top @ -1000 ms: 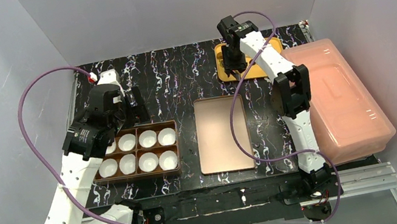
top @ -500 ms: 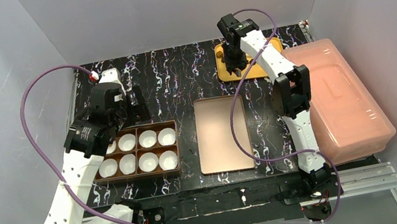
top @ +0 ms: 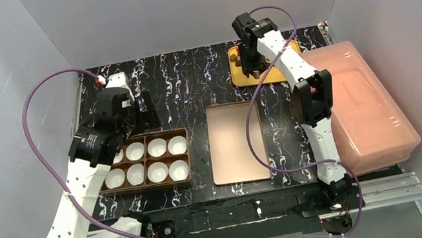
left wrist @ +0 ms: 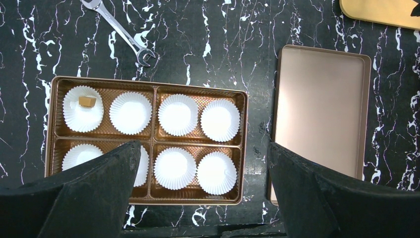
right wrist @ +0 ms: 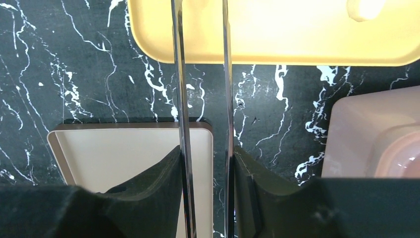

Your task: Pack the chocolate

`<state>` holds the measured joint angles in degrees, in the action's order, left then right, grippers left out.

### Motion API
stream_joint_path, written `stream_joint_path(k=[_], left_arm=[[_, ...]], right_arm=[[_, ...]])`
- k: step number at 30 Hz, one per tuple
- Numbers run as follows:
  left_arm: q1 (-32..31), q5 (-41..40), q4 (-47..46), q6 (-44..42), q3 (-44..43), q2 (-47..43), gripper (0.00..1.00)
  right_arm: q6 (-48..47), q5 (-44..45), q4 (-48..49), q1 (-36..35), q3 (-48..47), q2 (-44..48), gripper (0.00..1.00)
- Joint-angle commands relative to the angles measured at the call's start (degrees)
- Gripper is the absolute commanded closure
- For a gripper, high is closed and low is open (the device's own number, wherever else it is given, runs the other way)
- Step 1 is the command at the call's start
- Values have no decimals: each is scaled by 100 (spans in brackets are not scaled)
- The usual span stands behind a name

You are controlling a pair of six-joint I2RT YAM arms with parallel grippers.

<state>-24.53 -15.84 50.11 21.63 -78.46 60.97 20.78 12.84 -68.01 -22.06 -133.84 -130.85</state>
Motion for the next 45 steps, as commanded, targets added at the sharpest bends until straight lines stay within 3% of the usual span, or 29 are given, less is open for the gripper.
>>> stream_joint_path(k=[1, 25, 45], left_arm=[[19, -19, 31, -62, -126, 5, 1], [18, 82, 23, -26, -152, 64, 0], [19, 154, 117, 16, -216, 59, 0]], right_arm=[[-30, 370, -98, 82, 25, 449, 54], [-41, 615, -60, 306, 370, 659, 52], [-197, 11, 105, 571, 165, 195, 52]])
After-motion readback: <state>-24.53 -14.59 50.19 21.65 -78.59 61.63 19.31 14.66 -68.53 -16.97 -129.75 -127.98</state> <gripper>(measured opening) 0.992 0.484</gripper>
